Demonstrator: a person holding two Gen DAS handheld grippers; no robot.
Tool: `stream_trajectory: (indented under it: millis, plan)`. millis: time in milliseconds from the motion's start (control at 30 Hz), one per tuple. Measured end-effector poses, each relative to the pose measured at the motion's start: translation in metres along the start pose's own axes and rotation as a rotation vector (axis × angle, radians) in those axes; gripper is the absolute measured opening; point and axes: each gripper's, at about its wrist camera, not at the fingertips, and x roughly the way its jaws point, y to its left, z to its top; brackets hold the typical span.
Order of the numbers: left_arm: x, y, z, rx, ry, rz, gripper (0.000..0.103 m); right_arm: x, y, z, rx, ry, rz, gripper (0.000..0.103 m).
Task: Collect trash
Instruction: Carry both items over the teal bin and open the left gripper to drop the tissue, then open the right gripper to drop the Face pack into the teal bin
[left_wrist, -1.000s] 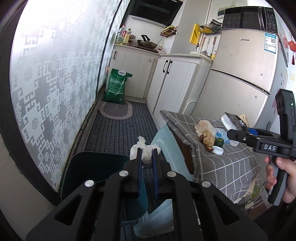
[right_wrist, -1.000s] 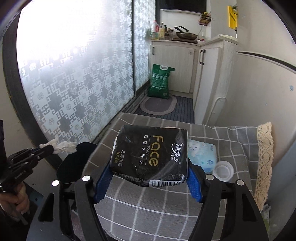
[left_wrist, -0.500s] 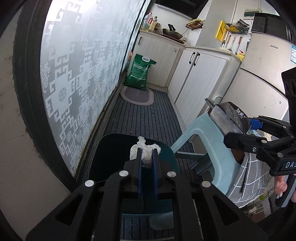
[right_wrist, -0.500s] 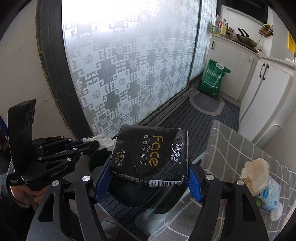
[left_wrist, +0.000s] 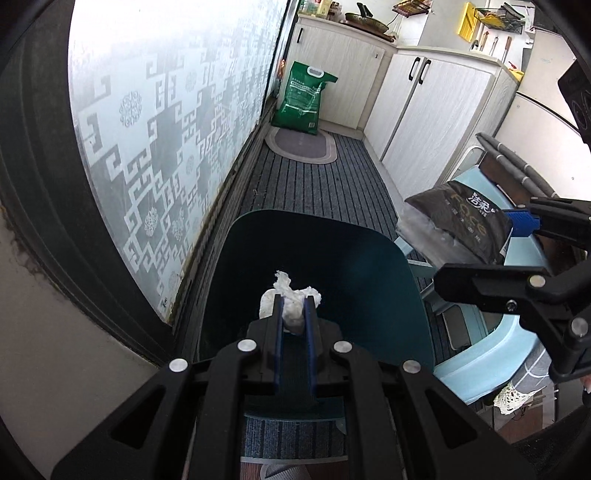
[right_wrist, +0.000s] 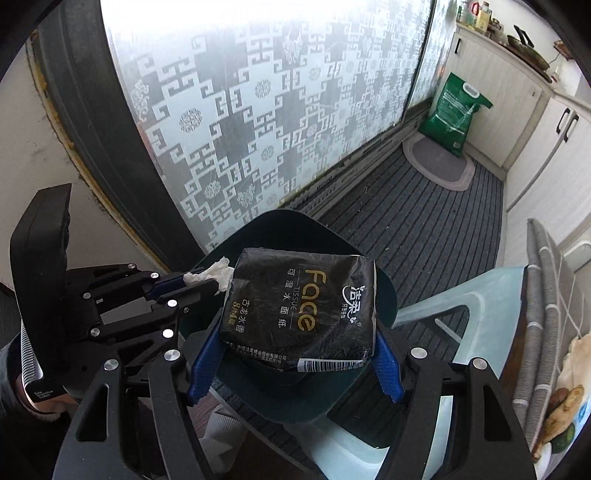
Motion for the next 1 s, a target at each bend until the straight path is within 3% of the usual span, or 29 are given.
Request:
stream_trajectory:
  millis: [200, 467, 567, 867, 1000]
  plan:
    - [0.01, 0.001, -0.004, 0.003, 0.045, -0.004, 0.012, 0.03, 0.002, -0.009, 0.018, 0.086, -0.01, 0.071]
    - [0.033, 0.0, -0.013, 0.023, 0.149, -0.01, 0.014, 0.053, -0.004, -0.018, 0.06, 0.139, 0.014, 0.071]
    - [0.041, 0.003, -0.019, 0.015, 0.18, 0.008, 0.024, 0.055, -0.005, -0.017, 0.063, 0.139, 0.006, 0.071]
    - [0.031, 0.007, -0.02, 0.02, 0.15, -0.004, 0.026, 0.058, -0.004, -0.015, 0.054, 0.142, -0.01, 0.072]
    - [0.015, 0.011, -0.016, 0.013, 0.092, -0.025, 0.021, 0.065, -0.004, -0.017, 0.047, 0.167, -0.016, 0.072]
